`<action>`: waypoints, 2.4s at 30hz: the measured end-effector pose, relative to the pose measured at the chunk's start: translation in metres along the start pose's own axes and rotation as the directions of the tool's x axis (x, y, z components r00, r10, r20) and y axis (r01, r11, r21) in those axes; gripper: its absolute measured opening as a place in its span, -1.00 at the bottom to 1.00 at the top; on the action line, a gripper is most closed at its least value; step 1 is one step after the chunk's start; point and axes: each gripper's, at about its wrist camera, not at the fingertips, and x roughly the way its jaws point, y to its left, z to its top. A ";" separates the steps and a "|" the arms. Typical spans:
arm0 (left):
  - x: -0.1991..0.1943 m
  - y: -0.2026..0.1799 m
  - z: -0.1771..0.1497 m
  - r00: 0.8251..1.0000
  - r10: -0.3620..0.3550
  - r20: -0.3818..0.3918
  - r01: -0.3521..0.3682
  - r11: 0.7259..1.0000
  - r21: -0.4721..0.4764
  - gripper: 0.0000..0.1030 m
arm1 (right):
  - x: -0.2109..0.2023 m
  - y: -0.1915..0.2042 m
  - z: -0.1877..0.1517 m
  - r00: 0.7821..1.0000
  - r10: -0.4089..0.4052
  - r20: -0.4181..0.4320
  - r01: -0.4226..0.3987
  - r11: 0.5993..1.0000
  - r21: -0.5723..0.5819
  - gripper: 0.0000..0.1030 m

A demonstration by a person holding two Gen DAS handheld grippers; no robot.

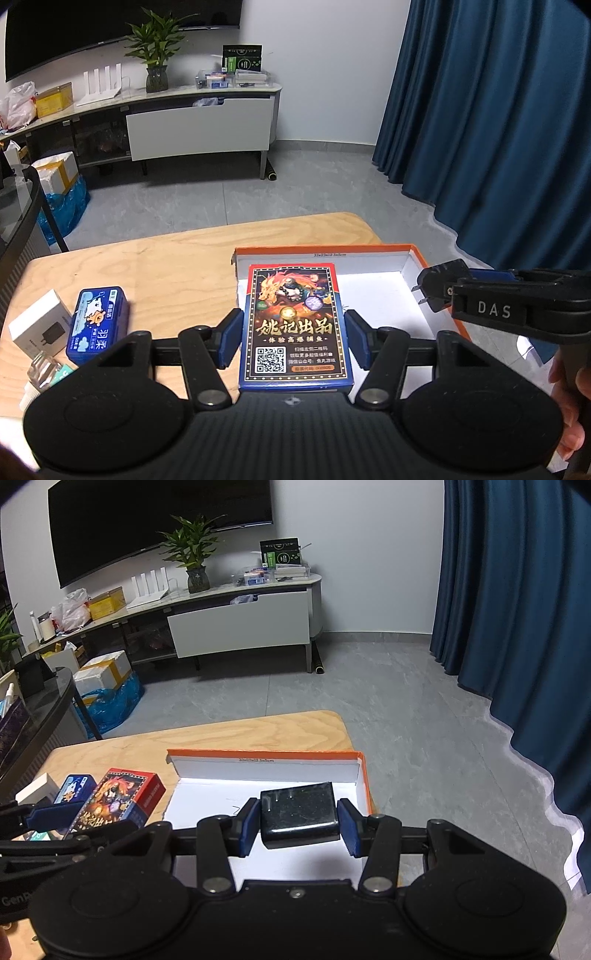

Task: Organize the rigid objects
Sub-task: 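Carry the card deck and black charger with both tools over the orange-rimmed tray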

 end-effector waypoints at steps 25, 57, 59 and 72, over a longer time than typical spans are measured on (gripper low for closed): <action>0.002 -0.013 0.001 1.000 -0.008 0.011 0.007 1.000 0.009 0.16 | 0.000 0.002 0.005 1.000 -0.008 0.006 0.008 1.000 0.001 0.08; -0.001 -0.016 0.001 1.000 -0.017 0.018 0.017 0.999 0.028 0.17 | -0.010 -0.005 0.015 1.000 -0.020 -0.003 0.020 1.000 -0.009 0.08; 0.000 -0.016 0.001 1.000 -0.021 0.018 0.021 0.999 0.027 0.17 | -0.011 -0.005 0.017 1.000 -0.029 -0.006 0.028 0.999 -0.024 0.08; 0.000 -0.015 0.000 1.000 -0.027 0.014 0.026 0.999 0.034 0.17 | -0.019 -0.002 0.019 0.999 -0.035 0.013 0.035 0.999 -0.038 0.08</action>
